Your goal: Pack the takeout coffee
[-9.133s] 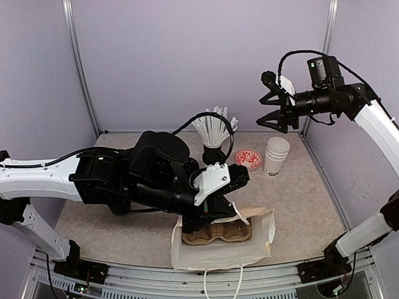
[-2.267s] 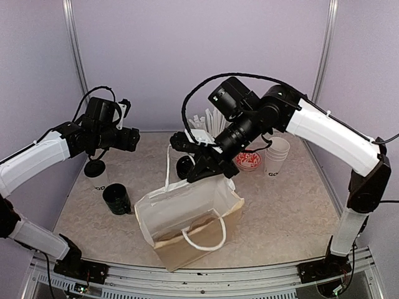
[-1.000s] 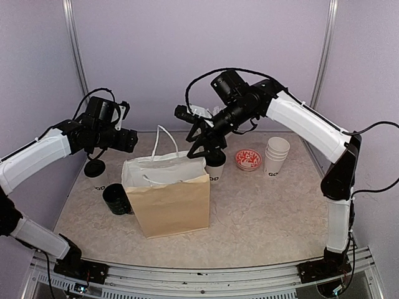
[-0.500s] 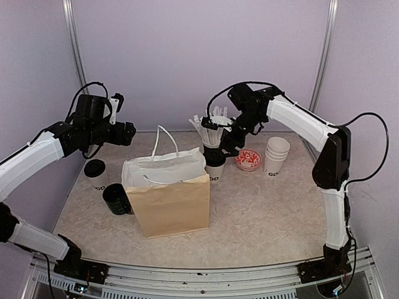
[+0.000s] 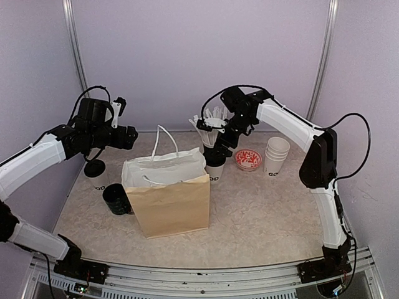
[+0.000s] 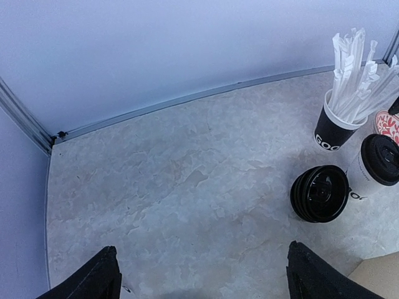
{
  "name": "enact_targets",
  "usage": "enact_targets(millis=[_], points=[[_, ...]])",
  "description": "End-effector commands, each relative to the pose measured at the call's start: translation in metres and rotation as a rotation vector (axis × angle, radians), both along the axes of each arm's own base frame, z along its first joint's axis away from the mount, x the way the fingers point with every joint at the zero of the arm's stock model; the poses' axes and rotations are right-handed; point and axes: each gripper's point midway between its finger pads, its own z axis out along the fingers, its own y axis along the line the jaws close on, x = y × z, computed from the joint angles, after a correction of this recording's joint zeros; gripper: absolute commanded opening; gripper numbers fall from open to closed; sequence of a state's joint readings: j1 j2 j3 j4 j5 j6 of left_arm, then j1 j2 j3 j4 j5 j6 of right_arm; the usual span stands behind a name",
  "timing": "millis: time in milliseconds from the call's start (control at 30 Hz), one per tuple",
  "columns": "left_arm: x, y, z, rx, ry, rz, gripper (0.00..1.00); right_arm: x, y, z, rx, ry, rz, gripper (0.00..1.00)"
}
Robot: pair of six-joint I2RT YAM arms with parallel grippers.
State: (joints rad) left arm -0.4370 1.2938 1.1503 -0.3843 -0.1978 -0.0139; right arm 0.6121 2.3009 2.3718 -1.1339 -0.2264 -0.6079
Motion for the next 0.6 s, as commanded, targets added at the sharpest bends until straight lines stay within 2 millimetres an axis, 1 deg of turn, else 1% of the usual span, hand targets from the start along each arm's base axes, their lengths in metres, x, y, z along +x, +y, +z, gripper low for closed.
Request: enact_targets(millis=[0, 233, 433, 567], points=[[0.006, -0.002, -0.001, -0.007, -0.011, -0.014, 0.89, 0.005, 0.011, -0.008, 0.027, 0.021, -0.001, 0.99], [0.006, -0.002, -0.004, -0.006, -0.004, -0.017, 0.9, 0.003, 0.018, -0.02, 0.047, 0.067, 0.0, 0.99], [0.006, -0.003, -0.009, -0.006, 0.008, -0.022, 0.9, 0.002, 0.018, -0.035, 0.032, 0.102, -0.008, 0.99], [0.006, -0.004, -0.009, -0.007, 0.009, -0.025, 0.9, -0.003, 0.018, -0.036, 0.039, 0.126, 0.003, 0.95]])
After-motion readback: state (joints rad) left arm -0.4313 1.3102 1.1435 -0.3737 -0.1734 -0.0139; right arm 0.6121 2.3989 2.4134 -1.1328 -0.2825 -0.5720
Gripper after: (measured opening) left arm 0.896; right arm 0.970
